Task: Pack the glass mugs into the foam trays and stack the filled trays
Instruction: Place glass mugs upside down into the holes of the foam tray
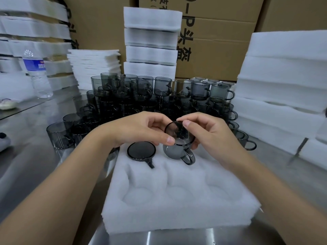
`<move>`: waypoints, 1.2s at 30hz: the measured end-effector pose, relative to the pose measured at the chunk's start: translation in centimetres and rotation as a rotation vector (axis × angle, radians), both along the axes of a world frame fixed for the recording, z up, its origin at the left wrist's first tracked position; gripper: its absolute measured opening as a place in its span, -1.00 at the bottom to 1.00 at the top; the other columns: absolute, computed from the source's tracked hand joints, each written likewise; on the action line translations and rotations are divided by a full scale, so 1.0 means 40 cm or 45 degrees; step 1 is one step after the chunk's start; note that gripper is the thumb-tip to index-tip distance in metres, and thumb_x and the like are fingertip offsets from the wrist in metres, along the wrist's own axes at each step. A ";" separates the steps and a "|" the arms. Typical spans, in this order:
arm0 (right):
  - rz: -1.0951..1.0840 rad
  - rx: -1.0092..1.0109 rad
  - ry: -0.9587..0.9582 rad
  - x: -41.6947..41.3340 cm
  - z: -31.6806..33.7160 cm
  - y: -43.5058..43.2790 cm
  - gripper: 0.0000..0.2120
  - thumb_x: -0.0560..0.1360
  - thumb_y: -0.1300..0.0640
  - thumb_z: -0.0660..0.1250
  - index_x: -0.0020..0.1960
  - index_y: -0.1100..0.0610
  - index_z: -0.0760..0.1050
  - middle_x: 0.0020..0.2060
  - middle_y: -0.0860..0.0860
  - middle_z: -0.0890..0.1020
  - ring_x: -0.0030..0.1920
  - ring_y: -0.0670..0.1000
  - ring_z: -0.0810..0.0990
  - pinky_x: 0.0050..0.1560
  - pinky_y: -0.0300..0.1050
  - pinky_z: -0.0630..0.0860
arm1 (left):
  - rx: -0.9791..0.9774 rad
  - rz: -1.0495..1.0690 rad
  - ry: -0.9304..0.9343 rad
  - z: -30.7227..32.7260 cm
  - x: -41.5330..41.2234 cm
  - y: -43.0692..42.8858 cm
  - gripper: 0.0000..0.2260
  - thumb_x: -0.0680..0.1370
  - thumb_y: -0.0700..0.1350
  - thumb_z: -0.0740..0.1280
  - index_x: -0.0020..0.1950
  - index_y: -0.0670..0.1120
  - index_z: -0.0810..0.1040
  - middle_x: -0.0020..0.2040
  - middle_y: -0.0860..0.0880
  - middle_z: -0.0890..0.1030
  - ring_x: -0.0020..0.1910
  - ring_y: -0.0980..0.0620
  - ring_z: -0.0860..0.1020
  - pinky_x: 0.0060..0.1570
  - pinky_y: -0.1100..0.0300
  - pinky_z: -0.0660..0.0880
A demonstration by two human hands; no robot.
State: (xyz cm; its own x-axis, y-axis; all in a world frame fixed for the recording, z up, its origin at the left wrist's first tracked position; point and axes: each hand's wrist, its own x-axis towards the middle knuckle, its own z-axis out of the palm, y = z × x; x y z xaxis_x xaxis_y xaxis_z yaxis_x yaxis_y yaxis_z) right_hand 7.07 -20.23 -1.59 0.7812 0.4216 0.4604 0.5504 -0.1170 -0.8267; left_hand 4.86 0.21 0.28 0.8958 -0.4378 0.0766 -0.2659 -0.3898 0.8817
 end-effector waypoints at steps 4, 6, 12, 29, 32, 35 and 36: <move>0.027 -0.005 0.002 -0.001 0.000 0.001 -0.82 0.55 0.21 0.29 -0.06 0.01 0.64 -0.23 0.30 0.59 -0.39 0.01 0.49 -0.38 -0.18 0.51 | 0.036 -0.008 -0.006 0.000 0.002 0.003 -0.58 0.21 0.05 0.52 0.02 0.00 0.61 0.00 0.01 0.68 0.08 -0.01 0.62 0.24 0.03 0.49; 0.041 -0.015 0.005 -0.003 0.000 0.001 -0.82 0.56 0.20 0.29 -0.05 0.01 0.65 -0.22 0.28 0.60 -0.38 0.02 0.49 -0.37 -0.17 0.51 | 0.074 -0.009 -0.015 0.001 0.002 0.005 -0.55 0.20 0.07 0.53 0.03 -0.02 0.60 0.00 0.01 0.68 0.09 -0.02 0.62 0.23 0.06 0.50; 0.025 -0.095 0.022 0.002 -0.006 0.001 -0.81 0.55 0.16 0.30 -0.06 -0.06 0.67 -0.17 0.20 0.66 -0.32 0.01 0.50 -0.33 -0.18 0.49 | 0.223 0.060 -0.052 0.003 0.003 0.002 -0.55 0.13 0.21 0.52 -0.07 0.06 0.61 -0.12 0.08 0.62 -0.13 0.15 0.57 -0.11 0.28 0.49; -0.386 -0.463 0.015 0.011 -0.009 -0.012 -0.71 0.52 -0.14 0.27 -0.24 -0.03 0.63 -0.42 -0.17 0.58 -0.37 -0.09 0.48 -0.33 -0.32 0.37 | 0.299 0.188 -0.109 0.007 0.003 0.010 -0.56 0.25 0.28 0.37 0.05 0.13 0.63 0.00 0.21 0.66 0.04 0.28 0.58 0.16 0.25 0.43; -0.335 -0.515 0.132 0.014 -0.006 -0.013 -0.46 0.49 -0.33 0.10 -0.12 0.05 0.66 -0.28 -0.18 0.65 -0.20 -0.14 0.58 -0.09 -0.24 0.44 | 0.340 0.144 -0.090 0.008 -0.001 0.013 -0.59 0.30 0.27 0.36 0.07 0.14 0.62 0.02 0.22 0.65 0.06 0.28 0.57 0.18 0.22 0.41; -0.332 -0.550 0.118 0.017 -0.006 -0.014 -0.37 0.45 -0.38 0.07 0.00 0.10 0.65 -0.10 0.03 0.69 -0.03 0.02 0.62 0.13 -0.05 0.48 | 0.368 0.125 -0.063 0.010 -0.004 0.015 -0.61 0.31 0.28 0.34 0.06 0.18 0.62 0.02 0.25 0.65 0.06 0.31 0.57 0.17 0.24 0.40; -0.336 -0.590 0.089 0.016 -0.008 -0.013 -0.40 0.46 -0.36 0.10 -0.01 0.11 0.64 -0.09 0.06 0.68 -0.04 0.03 0.61 0.10 -0.08 0.49 | 0.386 0.133 -0.053 0.011 -0.003 0.016 -0.61 0.30 0.29 0.33 0.06 0.20 0.61 0.02 0.27 0.65 0.05 0.34 0.56 0.16 0.26 0.40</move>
State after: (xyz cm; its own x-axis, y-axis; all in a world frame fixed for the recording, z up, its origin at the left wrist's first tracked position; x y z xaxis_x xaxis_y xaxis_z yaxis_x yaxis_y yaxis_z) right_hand 7.69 -20.76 -1.91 0.9102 0.3536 0.2157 0.3985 -0.6054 -0.6890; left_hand 4.74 0.85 0.71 0.9359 -0.3523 -0.0062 -0.2438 -0.6602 0.7105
